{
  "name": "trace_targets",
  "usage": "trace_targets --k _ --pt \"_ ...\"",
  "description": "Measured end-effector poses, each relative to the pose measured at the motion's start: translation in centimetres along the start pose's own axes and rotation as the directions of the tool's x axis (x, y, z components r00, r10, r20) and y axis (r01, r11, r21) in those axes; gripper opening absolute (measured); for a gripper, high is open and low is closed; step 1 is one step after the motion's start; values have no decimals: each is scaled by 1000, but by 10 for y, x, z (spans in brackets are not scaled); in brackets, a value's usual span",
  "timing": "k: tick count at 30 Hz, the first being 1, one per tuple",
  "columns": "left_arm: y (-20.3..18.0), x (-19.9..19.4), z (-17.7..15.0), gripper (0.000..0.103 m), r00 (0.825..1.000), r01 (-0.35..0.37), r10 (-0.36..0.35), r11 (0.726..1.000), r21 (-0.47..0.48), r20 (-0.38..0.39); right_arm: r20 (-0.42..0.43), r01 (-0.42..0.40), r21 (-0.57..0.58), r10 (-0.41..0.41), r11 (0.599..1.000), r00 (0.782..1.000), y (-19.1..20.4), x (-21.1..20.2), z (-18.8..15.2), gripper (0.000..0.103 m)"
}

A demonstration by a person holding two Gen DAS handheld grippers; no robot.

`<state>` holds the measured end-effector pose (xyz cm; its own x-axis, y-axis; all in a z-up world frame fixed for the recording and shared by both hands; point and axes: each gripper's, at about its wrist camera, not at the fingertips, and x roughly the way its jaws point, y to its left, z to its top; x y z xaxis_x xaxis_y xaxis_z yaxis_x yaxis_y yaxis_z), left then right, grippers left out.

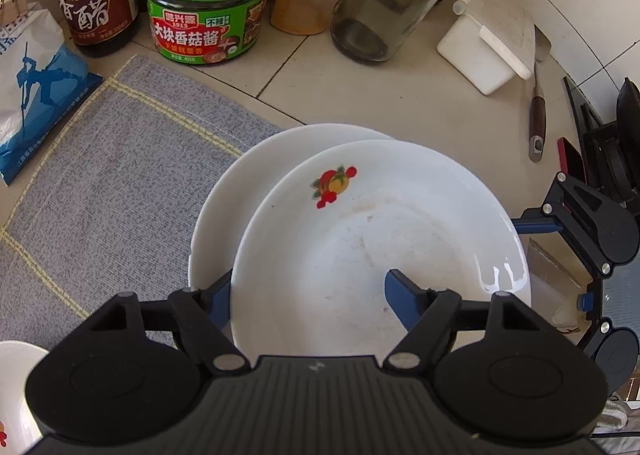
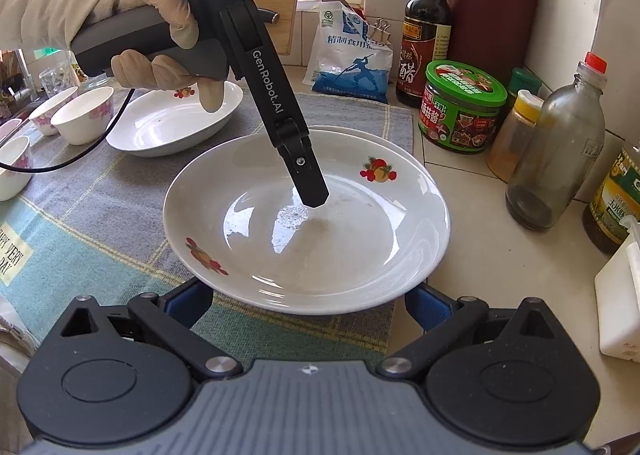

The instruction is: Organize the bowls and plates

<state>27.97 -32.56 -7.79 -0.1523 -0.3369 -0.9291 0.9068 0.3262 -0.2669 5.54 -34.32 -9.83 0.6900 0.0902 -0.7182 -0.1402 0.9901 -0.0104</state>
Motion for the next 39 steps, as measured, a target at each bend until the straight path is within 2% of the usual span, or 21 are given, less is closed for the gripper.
trace_targets --k 22,31,33,37,39 --pt "8 -17 -5 76 999 -16 18 998 -57 35 -9 -11 -24 11 1000 1000 2 4 1 103" --pt "4 -25 -8 78 995 -65 68 997 -51 69 -8 -16 -17 16 1000 1000 2 3 1 103" --pt "3 -27 -10 82 994 -71 75 996 -54 84 -9 -22 -10 22 1000 1000 3 3 0 103" --pt "0 -28 -13 83 986 -120 125 991 -55 110 -15 -11 -16 10 1000 1000 6 4 0 103" --pt "0 -31 -17 83 985 -111 120 991 -73 128 -11 -1 -16 1 1000 1000 7 0 1 103"
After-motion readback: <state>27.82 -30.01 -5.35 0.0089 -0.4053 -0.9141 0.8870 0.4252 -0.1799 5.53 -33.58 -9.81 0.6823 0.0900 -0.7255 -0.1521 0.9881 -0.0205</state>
